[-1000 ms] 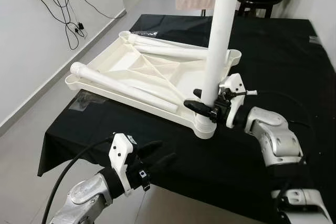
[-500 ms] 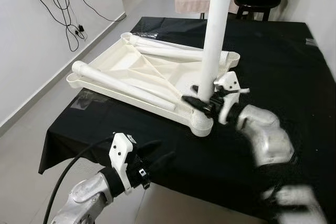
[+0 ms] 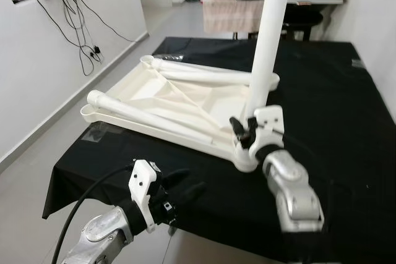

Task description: Building children table

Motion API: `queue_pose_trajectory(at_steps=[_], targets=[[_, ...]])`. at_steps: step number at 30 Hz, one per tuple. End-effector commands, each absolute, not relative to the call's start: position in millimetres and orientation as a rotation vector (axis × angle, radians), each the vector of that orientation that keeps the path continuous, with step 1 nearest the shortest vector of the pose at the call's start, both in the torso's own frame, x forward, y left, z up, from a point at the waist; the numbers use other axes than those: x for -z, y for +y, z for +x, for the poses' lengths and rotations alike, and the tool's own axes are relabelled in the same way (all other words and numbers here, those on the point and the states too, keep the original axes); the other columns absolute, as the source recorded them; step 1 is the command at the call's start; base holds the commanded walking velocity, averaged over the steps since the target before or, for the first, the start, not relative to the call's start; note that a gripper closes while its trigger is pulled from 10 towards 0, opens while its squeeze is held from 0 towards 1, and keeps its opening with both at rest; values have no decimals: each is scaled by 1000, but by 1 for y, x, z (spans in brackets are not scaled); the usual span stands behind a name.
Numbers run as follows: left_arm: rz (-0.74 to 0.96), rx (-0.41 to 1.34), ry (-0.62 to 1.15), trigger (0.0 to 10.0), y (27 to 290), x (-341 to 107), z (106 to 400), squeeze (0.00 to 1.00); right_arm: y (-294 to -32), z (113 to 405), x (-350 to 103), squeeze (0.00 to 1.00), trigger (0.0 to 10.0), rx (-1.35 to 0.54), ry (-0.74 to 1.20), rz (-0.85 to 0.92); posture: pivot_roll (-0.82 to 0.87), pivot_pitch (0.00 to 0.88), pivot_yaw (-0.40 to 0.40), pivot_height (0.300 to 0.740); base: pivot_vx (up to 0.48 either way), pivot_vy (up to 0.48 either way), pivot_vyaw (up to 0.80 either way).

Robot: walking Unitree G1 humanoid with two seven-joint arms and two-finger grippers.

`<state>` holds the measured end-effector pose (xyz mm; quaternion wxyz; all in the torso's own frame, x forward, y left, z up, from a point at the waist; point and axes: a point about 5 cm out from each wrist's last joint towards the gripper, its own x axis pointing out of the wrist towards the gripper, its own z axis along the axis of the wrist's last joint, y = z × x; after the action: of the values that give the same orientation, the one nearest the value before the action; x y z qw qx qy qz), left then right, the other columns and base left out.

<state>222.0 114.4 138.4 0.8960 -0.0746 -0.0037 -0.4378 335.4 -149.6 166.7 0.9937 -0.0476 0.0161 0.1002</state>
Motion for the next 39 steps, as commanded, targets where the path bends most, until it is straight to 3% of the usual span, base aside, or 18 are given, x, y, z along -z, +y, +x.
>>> queue_pose_trajectory(at_steps=[1,6,7,8,10,14,24,25,26,39], targets=[[-153,890,-9,10000,116,-136,223,0,-140,337,-164,1000,10000,-297,31,-46,-31,78,44,740,0,0,0],[-154,889,-11,10000,116,-137,223,0,-125,338,-178,1000,10000,-458,-13,49,-25,79,46,740,0,0,0],[-154,889,-10,10000,116,-136,224,0,-119,336,-180,957,10000,-544,-5,60,-23,76,50,740,0,0,0],[-153,893,-8,10000,116,-136,225,0,-115,335,-183,0,10000,-669,-3,45,-11,69,53,740,0,0,0],[-152,897,-6,10000,115,-135,226,0,-115,335,-183,0,10000,-831,3,-31,-7,66,51,740,0,0,0],[-149,896,-5,10000,115,-134,227,0,-121,339,-180,0,10000,-944,26,-117,-1,62,45,740,0,0,0],[-157,892,-12,10000,113,-135,227,0,-132,353,-176,0,10000,-1026,84,-95,5,64,36,740,0,0,0],[-159,893,-12,10000,112,-135,227,0,-134,355,-175,0,8745,-1017,88,-89,6,63,35,740,0,0,0],[-160,893,-12,10000,112,-135,227,0,-137,357,-174,0,0,-998,95,-75,6,65,35,740,0,0,0],[-171,895,-14,10000,112,-135,227,0,-152,354,-164,0,0,-946,101,-63,-12,68,43,740,0,0,0]])
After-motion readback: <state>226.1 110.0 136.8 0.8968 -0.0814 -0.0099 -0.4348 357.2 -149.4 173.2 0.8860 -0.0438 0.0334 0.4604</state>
